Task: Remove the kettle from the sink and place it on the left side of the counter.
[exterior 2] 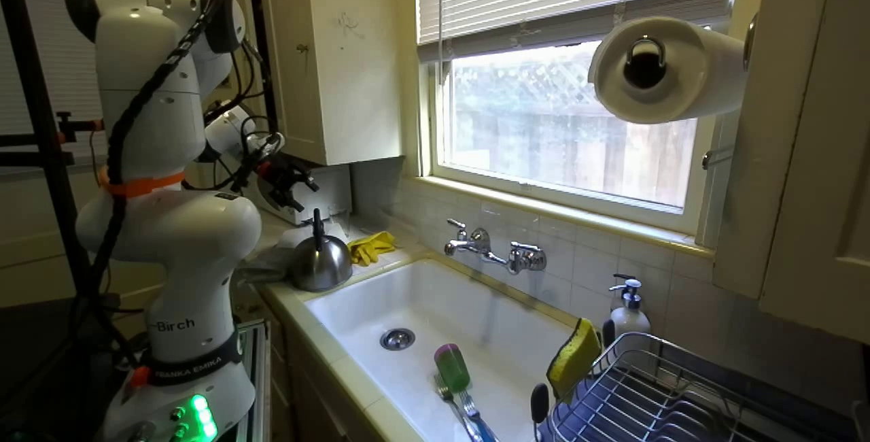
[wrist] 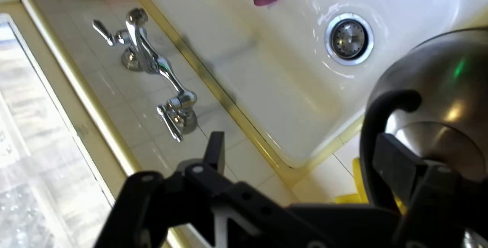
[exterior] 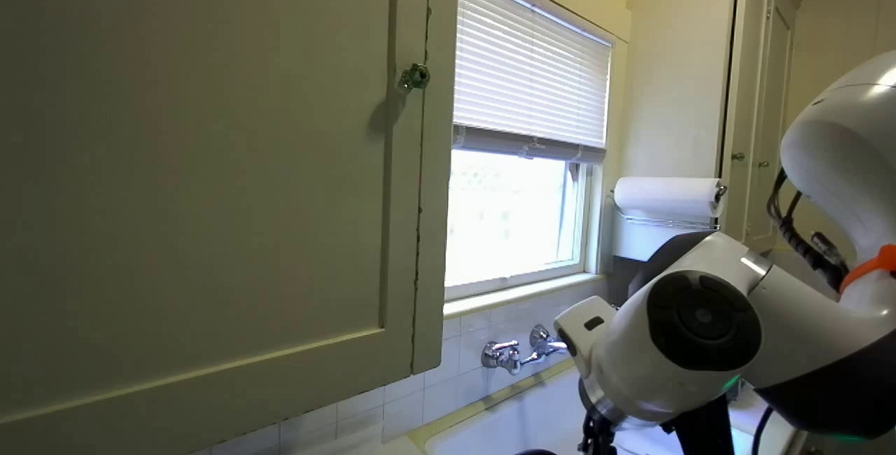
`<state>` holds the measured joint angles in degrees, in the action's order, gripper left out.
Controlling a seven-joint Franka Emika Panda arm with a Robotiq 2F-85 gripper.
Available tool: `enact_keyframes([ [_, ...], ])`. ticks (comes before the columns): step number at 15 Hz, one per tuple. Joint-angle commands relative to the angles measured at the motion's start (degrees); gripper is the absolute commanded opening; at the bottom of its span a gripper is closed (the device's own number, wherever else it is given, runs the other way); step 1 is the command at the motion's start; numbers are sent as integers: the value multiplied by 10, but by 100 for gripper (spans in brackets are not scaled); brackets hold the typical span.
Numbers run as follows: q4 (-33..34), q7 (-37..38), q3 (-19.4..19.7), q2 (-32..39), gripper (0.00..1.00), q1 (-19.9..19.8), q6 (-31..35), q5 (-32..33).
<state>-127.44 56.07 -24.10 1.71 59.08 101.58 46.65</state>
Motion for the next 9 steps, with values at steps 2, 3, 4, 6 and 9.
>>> enact_keyframes([
  [2, -162, 91, -5, -170, 100, -26, 22, -89],
  [3, -183, 100, -3, -200, 100, -32, 21, -105],
  [4, -210, 114, 22, -231, 100, -17, 23, -114],
  [6, -249, 115, 44, -293, 100, -12, 12, -123],
  [9, -225, 94, 21, -274, 100, -49, 7, -115],
])
